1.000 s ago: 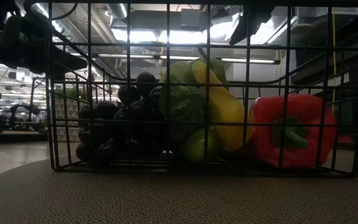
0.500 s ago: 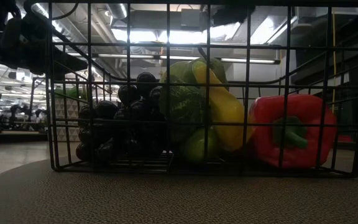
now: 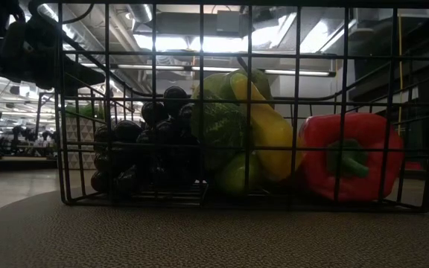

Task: Build produce basket
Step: Put the green grapes into the wire basket

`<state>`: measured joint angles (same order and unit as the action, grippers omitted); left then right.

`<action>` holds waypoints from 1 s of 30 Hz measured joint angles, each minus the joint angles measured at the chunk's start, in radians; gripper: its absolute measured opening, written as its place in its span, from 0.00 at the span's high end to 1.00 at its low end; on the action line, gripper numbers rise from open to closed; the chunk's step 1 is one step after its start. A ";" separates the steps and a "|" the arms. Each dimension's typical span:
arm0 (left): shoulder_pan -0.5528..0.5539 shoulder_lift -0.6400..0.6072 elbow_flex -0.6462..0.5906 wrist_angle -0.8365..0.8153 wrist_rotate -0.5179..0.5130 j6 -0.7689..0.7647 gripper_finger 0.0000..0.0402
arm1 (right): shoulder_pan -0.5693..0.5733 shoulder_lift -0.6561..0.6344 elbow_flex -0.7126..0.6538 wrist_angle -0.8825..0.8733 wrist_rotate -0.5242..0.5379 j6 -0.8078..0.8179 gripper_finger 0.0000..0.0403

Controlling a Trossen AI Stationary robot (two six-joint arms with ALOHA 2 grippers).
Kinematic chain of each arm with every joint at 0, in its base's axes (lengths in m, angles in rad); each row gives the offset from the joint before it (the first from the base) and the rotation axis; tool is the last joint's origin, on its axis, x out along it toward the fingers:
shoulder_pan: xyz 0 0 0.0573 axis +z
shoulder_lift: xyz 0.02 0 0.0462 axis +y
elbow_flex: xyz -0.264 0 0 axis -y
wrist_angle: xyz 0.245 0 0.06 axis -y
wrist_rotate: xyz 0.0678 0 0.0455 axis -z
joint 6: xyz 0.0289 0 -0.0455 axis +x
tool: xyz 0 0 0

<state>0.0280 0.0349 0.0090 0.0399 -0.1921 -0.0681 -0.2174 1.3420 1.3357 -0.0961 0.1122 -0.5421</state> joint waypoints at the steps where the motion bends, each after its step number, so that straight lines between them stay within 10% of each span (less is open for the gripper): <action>1: 0.000 0.000 0.000 0.000 0.000 0.000 0.95 | -0.003 0.011 0.000 0.000 0.017 0.016 0.59; 9: 0.000 0.000 0.000 0.000 0.000 0.000 0.95 | -0.048 0.113 0.000 -0.033 0.169 0.173 0.59; 24: 0.000 0.000 0.000 0.000 0.000 0.000 0.95 | -0.123 0.493 0.064 -0.067 -0.226 0.472 0.59; 30: 0.000 0.000 0.000 -0.001 0.000 0.000 0.95 | -0.113 0.687 0.209 -0.148 -0.231 0.510 0.59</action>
<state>0.0277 0.0349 0.0090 0.0391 -0.1925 -0.0681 -0.3299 2.0290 1.5446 -0.2443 -0.1192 -0.0320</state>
